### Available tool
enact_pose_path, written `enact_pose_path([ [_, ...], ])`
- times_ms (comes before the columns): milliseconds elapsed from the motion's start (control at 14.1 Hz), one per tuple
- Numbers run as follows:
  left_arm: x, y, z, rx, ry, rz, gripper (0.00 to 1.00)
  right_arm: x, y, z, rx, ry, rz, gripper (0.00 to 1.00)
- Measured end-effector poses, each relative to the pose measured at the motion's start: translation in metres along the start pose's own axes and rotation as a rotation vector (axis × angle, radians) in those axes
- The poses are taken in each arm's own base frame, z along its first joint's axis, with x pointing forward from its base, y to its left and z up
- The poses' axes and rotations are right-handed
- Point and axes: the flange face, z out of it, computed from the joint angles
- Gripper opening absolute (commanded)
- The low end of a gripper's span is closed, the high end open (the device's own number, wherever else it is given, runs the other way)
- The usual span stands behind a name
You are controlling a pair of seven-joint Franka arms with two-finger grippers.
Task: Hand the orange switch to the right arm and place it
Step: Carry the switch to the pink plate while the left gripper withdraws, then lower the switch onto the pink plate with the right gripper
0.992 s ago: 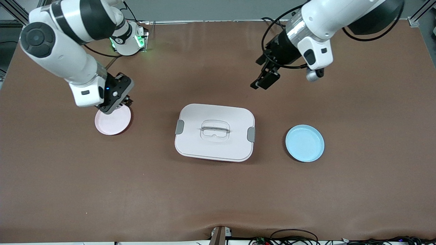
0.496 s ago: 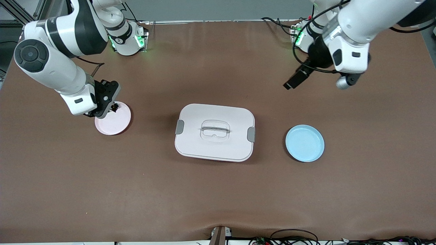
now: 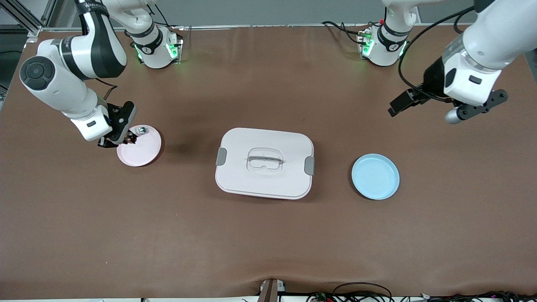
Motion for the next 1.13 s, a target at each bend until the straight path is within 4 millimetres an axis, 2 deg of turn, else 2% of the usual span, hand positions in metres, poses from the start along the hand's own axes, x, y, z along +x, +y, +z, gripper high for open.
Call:
enact_pose_path([
  [213,0.026,-0.043,-0.003,0.03,0.017,0.159,1.0,-0.018,-0.01,0.034,-0.048,0.016,-0.031,0.0],
  [425,0.048,-0.089,-0.001,0.069,0.015,0.231,1.0,-0.04,-0.023,0.067,-0.083,0.023,-0.042,0.0],
  [638,0.063,-0.127,-0.001,0.089,0.009,0.284,1.0,-0.065,-0.023,0.099,-0.079,0.016,-0.053,0.0],
  [708,0.065,-0.135,-0.002,0.089,0.011,0.284,1.0,-0.071,-0.023,0.11,-0.081,0.015,-0.05,0.0],
  [850,0.064,-0.138,-0.005,0.09,0.015,0.285,1.0,-0.074,-0.025,0.131,-0.08,0.014,-0.049,0.0],
  [1134,0.061,-0.134,-0.006,0.094,0.018,0.291,1.0,-0.065,-0.031,0.164,-0.06,0.012,-0.071,0.0],
])
